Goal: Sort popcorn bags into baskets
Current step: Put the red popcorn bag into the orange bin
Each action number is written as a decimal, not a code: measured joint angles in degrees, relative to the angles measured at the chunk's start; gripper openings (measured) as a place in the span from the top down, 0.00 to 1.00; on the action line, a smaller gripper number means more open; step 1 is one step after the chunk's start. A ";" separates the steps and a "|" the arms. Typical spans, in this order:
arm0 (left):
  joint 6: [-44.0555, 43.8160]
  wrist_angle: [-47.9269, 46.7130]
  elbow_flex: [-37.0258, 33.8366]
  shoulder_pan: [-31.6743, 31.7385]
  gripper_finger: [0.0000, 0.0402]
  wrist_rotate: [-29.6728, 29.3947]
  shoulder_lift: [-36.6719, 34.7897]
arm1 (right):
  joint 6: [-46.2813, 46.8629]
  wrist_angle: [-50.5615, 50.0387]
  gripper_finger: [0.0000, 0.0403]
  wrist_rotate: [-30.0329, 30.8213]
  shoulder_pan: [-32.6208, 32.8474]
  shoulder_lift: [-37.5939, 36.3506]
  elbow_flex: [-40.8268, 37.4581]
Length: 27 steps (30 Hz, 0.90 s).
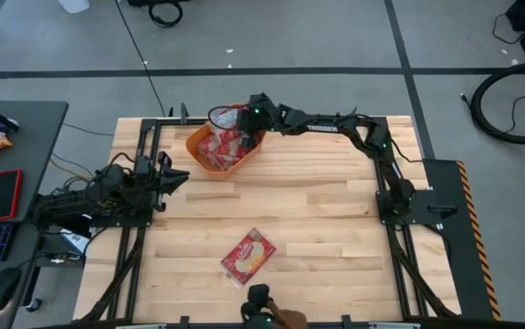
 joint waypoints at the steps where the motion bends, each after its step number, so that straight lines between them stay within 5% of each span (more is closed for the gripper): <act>1: 0.00 -0.04 0.00 0.00 0.86 0.08 0.00 | 0.76 -0.84 0.86 -0.05 -0.15 -0.02 0.02; 9: 0.03 -0.15 0.00 0.00 0.86 0.04 0.00 | 1.36 -6.24 0.70 1.98 2.91 -4.17 0.00; 27: 0.49 -0.28 0.00 -0.02 0.86 0.89 0.00 | 4.69 -21.98 0.68 1.50 23.06 -6.78 0.03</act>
